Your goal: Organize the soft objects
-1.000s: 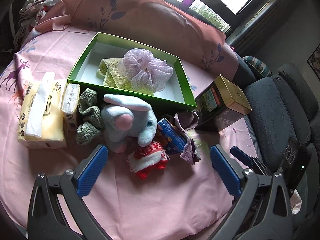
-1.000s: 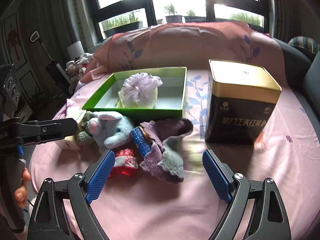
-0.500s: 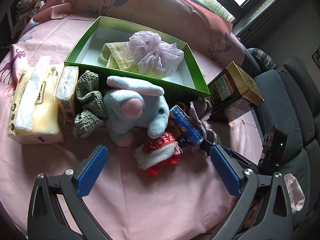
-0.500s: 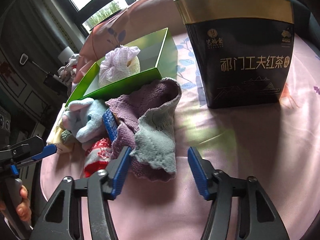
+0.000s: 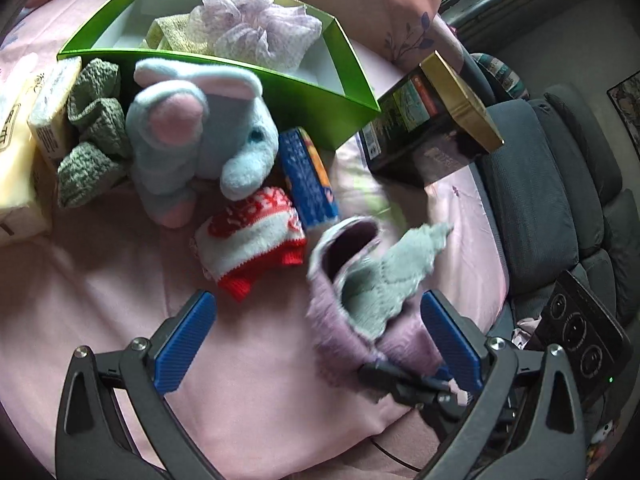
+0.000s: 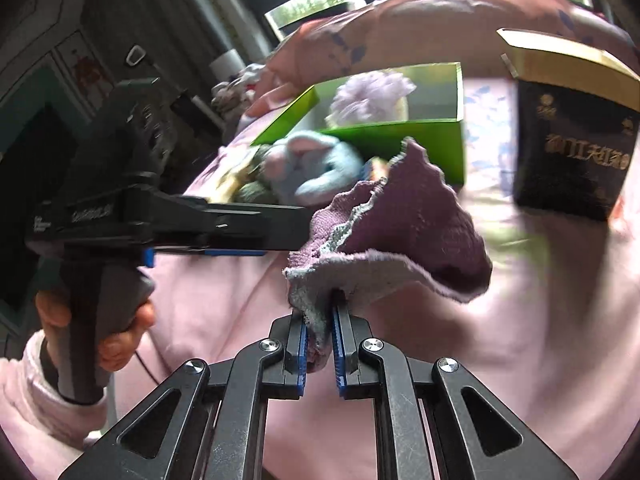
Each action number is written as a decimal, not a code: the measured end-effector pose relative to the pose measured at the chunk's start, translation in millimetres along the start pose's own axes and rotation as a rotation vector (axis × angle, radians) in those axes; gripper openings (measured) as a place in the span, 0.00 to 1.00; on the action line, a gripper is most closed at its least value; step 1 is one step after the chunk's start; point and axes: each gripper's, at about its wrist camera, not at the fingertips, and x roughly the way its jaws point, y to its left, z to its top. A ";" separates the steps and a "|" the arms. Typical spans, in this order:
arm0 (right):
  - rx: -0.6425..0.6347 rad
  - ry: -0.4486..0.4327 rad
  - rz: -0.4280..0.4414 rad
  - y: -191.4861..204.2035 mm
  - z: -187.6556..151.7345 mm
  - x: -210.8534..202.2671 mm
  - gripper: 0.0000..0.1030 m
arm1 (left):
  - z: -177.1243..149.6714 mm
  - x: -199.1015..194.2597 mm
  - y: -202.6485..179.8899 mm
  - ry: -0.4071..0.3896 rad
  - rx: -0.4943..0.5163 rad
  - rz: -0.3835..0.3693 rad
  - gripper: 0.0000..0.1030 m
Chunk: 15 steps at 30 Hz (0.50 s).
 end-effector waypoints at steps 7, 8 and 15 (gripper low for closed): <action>-0.023 0.144 -0.047 15.1 -32.0 21.1 0.18 | -29.4 3.1 8.8 0.048 0.025 0.060 0.97; -0.006 0.145 -0.068 11.1 -34.5 18.5 0.33 | -32.1 1.6 10.4 0.044 0.026 0.061 0.95; 0.068 0.099 -0.062 0.3 -35.1 14.6 0.66 | -37.1 -1.5 20.2 0.034 -0.014 0.055 0.46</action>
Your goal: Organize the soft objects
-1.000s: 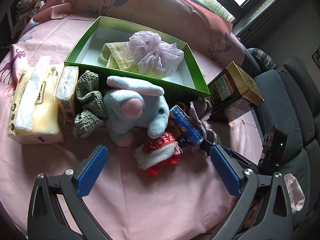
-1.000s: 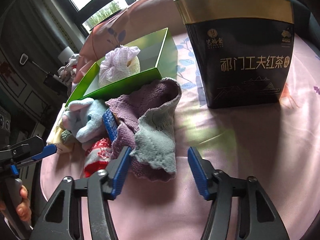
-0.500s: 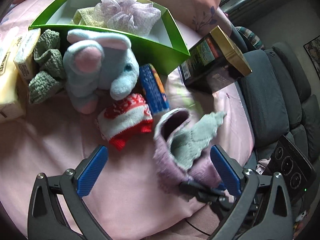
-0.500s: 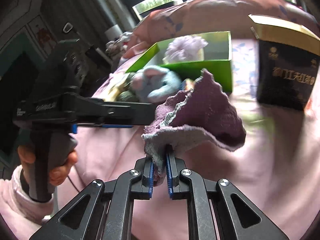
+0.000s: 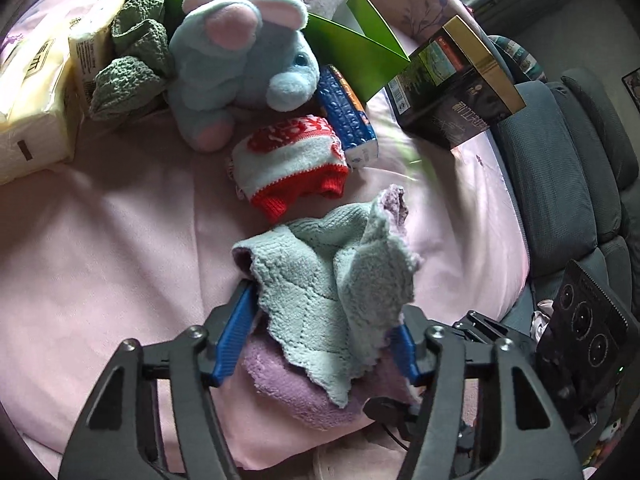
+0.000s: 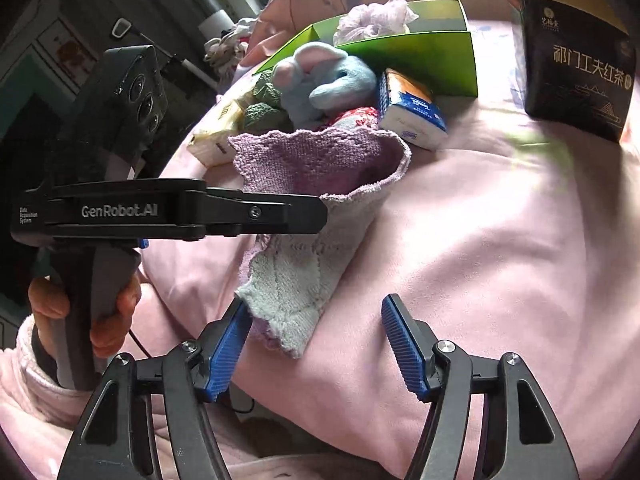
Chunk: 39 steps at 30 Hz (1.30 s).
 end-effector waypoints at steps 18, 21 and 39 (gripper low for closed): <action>-0.155 -0.164 -0.025 33.4 56.3 -16.9 0.17 | 35.9 -56.0 -26.7 -0.177 0.102 -0.031 0.07; -0.194 -0.243 -0.038 41.6 93.7 -28.7 0.17 | 69.2 -77.3 -35.6 -0.241 0.127 -0.020 0.07; -0.139 -0.263 -0.173 -16.9 269.8 52.1 0.23 | 263.2 -32.3 14.7 -0.224 0.002 0.154 0.25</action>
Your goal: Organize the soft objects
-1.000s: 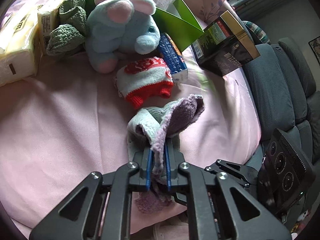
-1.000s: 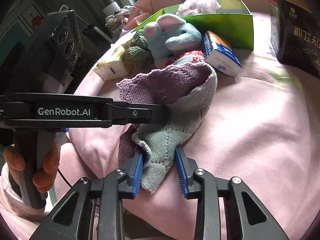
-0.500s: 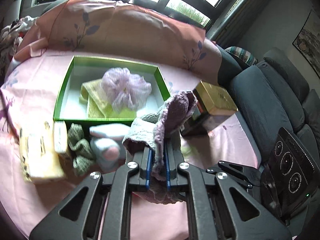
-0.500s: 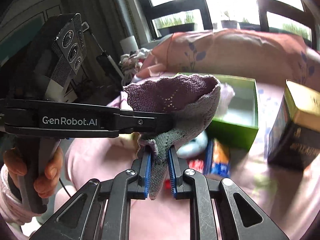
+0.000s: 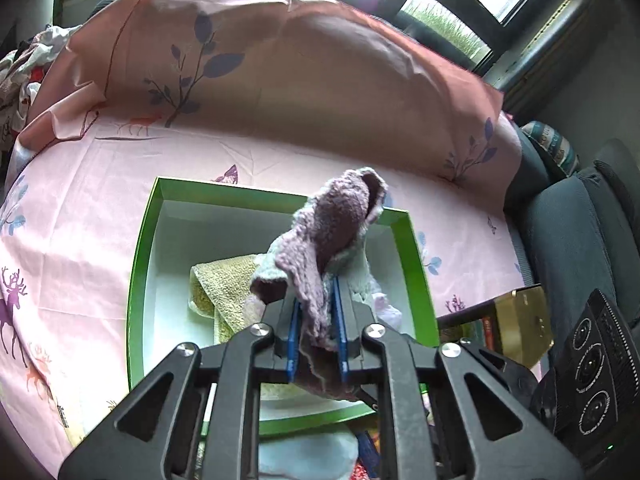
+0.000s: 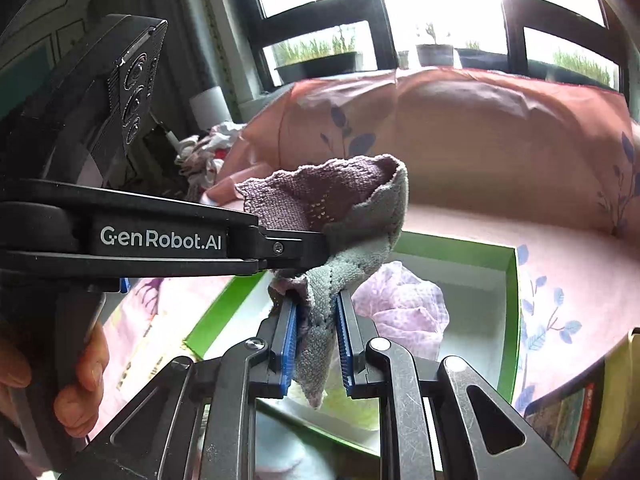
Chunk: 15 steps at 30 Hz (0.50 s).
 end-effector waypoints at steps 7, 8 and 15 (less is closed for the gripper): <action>0.068 0.011 -0.081 -27.1 -9.7 -1.5 0.64 | -1.5 23.7 17.6 0.047 -0.040 0.061 0.81; 0.075 0.006 -0.092 -30.2 -11.4 -7.4 0.65 | -1.3 21.8 19.4 0.048 -0.049 0.059 0.85; 0.115 -0.009 -0.061 -41.5 -40.3 -55.8 0.65 | -15.4 -21.5 25.5 -0.022 -0.067 0.027 0.99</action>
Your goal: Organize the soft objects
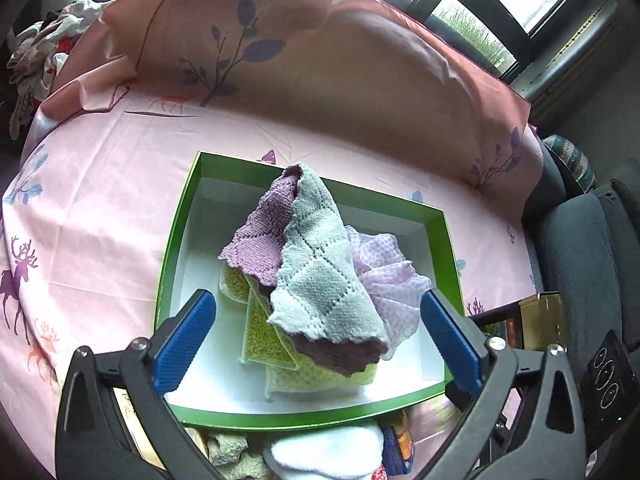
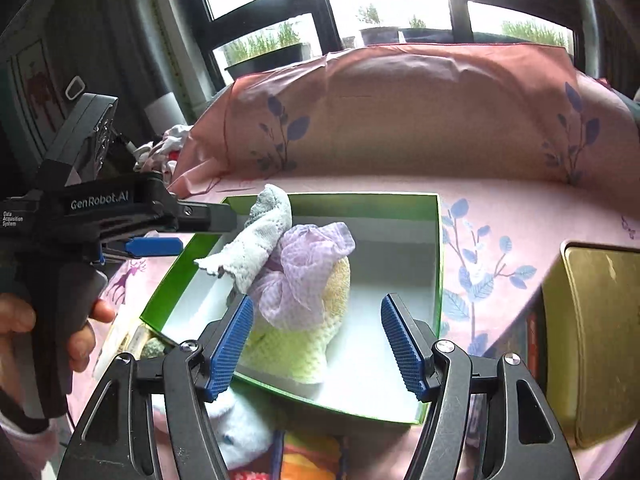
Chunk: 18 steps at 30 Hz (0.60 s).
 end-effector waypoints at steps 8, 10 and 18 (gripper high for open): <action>0.048 0.091 0.025 -6.4 -58.9 -23.2 0.65 | -54.3 -47.8 -4.2 -0.041 0.044 -0.028 0.99; 0.074 0.125 0.035 -9.1 -75.4 -22.1 0.65 | -74.8 -56.6 -4.0 -0.044 0.064 -0.035 0.99; 0.229 0.189 0.125 -22.2 -107.7 4.0 0.65 | -152.9 -64.0 16.0 0.009 0.031 -0.084 0.99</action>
